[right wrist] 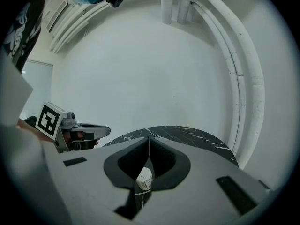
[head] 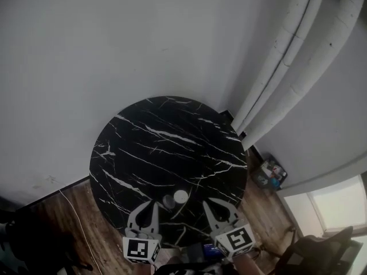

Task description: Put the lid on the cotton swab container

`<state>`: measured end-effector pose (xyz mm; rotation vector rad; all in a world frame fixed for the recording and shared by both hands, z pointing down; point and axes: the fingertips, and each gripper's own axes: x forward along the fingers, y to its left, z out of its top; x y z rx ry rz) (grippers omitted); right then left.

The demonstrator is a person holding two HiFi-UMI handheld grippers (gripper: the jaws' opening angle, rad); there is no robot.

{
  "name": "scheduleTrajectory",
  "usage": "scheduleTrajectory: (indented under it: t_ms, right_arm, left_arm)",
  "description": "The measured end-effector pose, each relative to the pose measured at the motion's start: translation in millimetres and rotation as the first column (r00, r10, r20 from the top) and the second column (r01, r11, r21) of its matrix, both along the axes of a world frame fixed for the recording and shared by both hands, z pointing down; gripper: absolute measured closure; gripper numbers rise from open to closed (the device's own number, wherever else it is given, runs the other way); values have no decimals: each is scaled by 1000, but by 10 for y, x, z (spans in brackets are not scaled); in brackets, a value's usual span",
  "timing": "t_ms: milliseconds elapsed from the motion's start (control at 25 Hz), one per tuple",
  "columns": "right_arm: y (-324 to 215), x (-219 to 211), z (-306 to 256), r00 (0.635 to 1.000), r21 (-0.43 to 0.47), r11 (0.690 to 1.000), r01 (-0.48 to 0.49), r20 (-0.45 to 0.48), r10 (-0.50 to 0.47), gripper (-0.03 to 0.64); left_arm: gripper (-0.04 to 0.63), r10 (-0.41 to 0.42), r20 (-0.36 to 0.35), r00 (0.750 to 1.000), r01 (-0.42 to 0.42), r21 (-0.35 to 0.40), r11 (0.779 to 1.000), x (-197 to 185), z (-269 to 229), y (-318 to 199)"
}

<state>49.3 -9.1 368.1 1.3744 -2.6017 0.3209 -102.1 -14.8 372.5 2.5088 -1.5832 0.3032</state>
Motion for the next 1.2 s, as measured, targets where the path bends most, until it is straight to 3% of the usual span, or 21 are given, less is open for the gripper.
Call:
scheduleTrajectory:
  t_ms: [640, 1200]
  right_arm:
    - [-98, -207, 659, 987, -123, 984, 126, -86, -137, 600]
    - [-85, -363, 1092, 974, -225, 955, 192, -77, -214, 600]
  left_arm:
    - [583, -10, 23, 1000, 13, -136, 991, -42, 684, -22]
    - [583, -41, 31, 999, 47, -223, 974, -34, 1117, -19]
